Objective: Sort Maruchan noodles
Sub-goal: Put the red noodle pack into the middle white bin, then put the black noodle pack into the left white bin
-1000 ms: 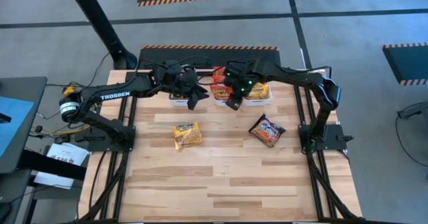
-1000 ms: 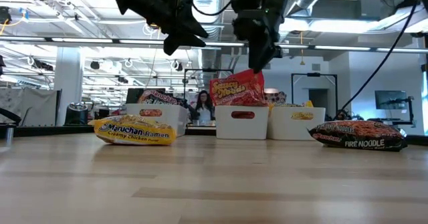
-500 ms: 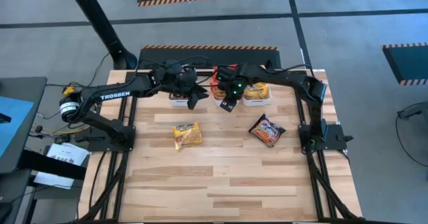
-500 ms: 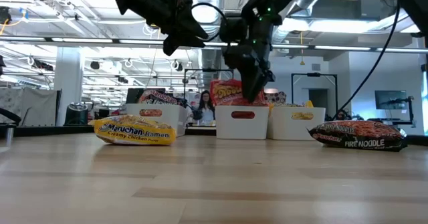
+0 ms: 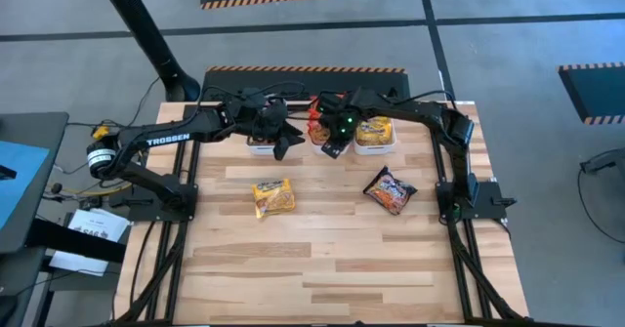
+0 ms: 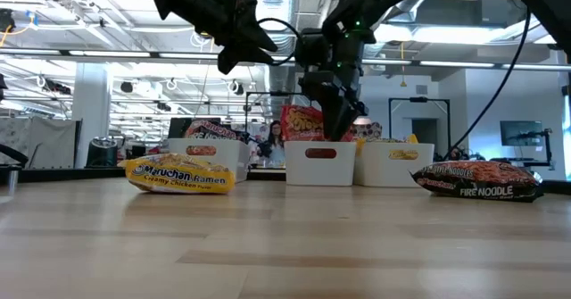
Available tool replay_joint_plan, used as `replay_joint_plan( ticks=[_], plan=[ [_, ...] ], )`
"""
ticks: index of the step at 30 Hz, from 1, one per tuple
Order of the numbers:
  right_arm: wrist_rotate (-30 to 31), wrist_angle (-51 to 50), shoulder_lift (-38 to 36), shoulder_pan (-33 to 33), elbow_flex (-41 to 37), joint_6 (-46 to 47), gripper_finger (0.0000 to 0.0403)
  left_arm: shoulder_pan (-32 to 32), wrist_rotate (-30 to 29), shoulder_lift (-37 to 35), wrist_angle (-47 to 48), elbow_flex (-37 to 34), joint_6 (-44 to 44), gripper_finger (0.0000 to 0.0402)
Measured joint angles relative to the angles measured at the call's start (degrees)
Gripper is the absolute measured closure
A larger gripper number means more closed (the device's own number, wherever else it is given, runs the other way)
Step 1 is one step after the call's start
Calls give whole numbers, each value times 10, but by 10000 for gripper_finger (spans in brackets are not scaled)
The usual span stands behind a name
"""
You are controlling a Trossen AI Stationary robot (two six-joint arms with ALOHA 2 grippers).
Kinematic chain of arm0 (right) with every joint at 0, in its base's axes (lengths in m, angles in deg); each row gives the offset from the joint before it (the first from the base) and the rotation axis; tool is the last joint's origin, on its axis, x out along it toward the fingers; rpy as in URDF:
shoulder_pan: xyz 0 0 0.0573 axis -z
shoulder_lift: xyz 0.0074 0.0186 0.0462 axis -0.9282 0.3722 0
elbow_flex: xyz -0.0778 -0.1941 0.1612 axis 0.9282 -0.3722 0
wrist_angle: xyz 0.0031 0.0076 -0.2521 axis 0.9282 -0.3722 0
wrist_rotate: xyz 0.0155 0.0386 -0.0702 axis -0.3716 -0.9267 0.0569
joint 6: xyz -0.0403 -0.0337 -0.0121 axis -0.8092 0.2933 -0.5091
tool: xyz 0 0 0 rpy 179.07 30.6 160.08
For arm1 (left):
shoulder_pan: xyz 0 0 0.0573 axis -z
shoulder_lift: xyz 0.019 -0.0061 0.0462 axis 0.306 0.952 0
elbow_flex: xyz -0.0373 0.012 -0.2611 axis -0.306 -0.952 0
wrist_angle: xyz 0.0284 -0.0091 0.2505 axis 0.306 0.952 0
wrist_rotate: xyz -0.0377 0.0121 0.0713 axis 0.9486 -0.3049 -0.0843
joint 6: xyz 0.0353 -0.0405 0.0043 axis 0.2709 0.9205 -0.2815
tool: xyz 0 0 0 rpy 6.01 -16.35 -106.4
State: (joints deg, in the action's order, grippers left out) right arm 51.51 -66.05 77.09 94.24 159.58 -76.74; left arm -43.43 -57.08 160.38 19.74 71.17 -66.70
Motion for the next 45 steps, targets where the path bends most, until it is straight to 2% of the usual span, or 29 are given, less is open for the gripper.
replay_joint_plan(
  ticks=[5,12,17,22,32,45],
  plan=[
    [-14,-8,-2,-7,0,0,233,0,0,0,0,0,-5,270],
    [-22,-13,-58,-10,2,0,233,0,-3,0,0,0,-5,270],
    [1,54,-87,-8,2,0,233,0,-3,0,-1,0,-5,270],
    [8,116,-77,0,3,0,233,0,-4,-1,-1,0,-5,270],
    [5,99,-27,-5,2,-10,233,0,-7,-1,-4,0,3,270],
    [19,78,-73,3,1,-17,233,0,-8,-1,-5,0,-21,270]
  ],
)
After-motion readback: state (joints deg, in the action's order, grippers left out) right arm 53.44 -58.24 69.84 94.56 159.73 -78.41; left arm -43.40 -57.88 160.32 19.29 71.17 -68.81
